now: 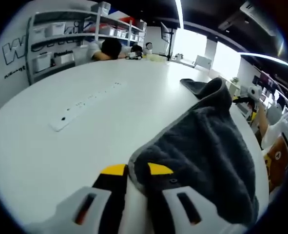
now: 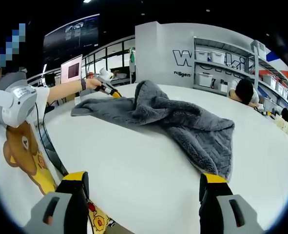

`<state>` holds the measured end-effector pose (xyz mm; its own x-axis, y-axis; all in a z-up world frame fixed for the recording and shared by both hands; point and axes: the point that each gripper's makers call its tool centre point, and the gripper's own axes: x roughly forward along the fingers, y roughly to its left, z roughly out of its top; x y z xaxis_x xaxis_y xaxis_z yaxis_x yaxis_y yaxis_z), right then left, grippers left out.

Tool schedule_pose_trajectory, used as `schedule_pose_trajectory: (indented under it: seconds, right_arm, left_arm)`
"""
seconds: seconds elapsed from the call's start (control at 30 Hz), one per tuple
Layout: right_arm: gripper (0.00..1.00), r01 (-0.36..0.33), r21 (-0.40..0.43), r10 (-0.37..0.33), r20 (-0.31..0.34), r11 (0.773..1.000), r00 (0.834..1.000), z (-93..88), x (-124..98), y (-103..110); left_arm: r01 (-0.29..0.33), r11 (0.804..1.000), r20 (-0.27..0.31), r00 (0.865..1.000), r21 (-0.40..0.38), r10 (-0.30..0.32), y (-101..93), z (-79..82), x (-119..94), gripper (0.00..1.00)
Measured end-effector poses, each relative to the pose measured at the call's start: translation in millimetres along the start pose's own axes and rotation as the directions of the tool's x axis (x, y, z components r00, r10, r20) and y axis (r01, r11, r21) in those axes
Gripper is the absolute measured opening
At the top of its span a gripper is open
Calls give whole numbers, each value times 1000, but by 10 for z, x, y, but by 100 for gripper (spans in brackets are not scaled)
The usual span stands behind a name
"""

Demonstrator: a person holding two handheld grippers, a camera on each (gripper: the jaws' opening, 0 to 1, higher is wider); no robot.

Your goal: Fold the towel on the table until its edges align and the towel forms a compact rectangular stack.

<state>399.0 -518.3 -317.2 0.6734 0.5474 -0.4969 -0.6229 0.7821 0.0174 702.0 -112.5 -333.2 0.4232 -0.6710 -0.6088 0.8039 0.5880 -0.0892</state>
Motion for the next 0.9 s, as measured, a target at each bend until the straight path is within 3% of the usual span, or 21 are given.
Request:
schedule_pose_trajectory:
  seconds: [0.13,0.2,0.53,0.73,0.9]
  right_arm:
    - [98,0,0,0,0,1000,1000,-13,-2,7]
    - [98,-1,3,1,3,1000,1000,-16,-8,4]
    - [98,-5,-1,5,11,1000,1000,-29,-52,23]
    - [98,1,-3,-1,18,1000,1000,-27,-105,19]
    - [98,2,-2,-2,23,1000,1000,-33,-128,28]
  left_arm:
    - [-25,999,5,1000,-39,25,28,-5,-3,12]
    - [-34,999,1,999,0,34,22,-9,-4,11]
    - [-96,994,-18,995,50,97,21,48,-68,5]
    - [-145,989,46,989,39,144,84,228,-300,5]
    - [-202,979,118,973,9,200,225,351,-584,5]
